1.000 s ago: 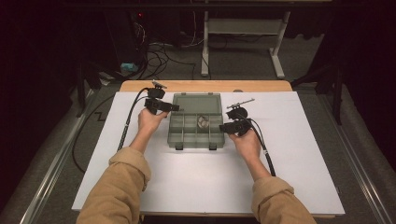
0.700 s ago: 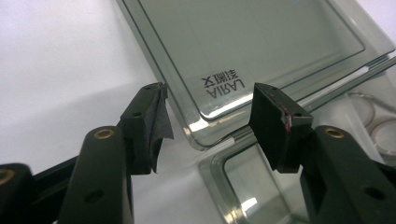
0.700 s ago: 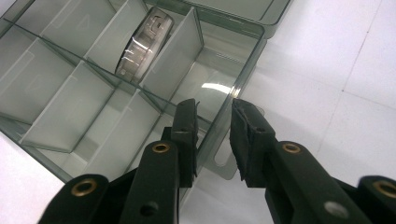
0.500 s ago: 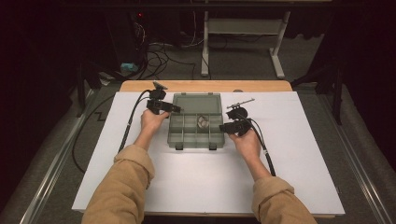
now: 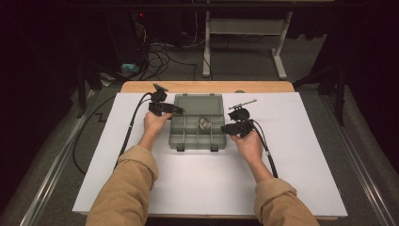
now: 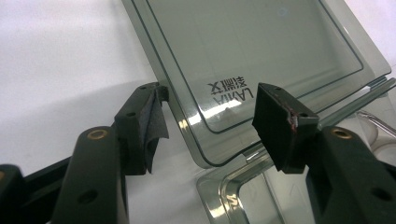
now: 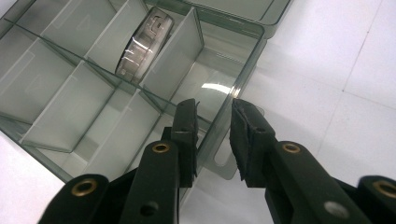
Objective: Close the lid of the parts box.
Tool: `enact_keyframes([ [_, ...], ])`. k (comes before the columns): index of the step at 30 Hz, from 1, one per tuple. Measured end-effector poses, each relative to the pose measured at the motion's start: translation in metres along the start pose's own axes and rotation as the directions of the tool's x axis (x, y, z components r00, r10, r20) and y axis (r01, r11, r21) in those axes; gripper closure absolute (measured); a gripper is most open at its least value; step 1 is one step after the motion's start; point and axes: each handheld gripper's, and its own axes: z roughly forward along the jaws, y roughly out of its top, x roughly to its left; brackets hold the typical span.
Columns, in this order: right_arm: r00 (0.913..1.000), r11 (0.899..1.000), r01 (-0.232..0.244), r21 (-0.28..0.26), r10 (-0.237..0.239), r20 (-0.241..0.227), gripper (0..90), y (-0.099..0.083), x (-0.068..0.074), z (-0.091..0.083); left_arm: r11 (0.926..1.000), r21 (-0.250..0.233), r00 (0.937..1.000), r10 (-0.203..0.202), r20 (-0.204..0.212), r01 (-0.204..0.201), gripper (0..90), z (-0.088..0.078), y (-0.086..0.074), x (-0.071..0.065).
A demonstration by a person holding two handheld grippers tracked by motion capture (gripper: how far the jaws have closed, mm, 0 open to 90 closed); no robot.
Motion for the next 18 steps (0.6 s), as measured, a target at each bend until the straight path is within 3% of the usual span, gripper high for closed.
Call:
enact_keyframes([
  [6, 1.0000, 1.000, 0.000, -0.002, 0.000, -0.001, 72.1, -0.0002, -0.0002, 0.0000, 0.9998, 0.004, 0.9997, -0.020, 0.013, 0.020, 43.8, 0.0021, -0.0004, 0.0006],
  [8, 1.0000, 1.000, 0.000, -0.001, 0.000, -0.001, 72.1, -0.0001, -0.0002, 0.0000, 0.9999, 0.002, 0.9999, -0.012, 0.011, 0.012, 43.9, 0.0014, -0.0006, -0.0002],
  [9, 1.0000, 1.000, 0.000, -0.001, 0.000, -0.001, 72.1, -0.0001, -0.0003, 0.0000, 1.0000, 0.006, 0.9995, 0.007, 0.031, -0.007, 44.2, 0.0009, -0.0007, -0.0002],
  [10, 1.0000, 1.000, 0.000, 0.000, 0.000, -0.001, 72.1, -0.0001, -0.0004, 0.0000, 1.0000, -0.008, 0.9999, -0.005, 0.009, 0.006, 44.7, 0.0006, -0.0009, -0.0015],
  [18, 1.0000, 1.000, 0.001, -0.001, -0.001, 0.004, 72.1, -0.0001, 0.0003, 0.0000, 0.9995, -0.020, 0.9996, 0.027, 0.005, -0.027, 46.6, -0.0025, -0.0018, -0.0046],
])
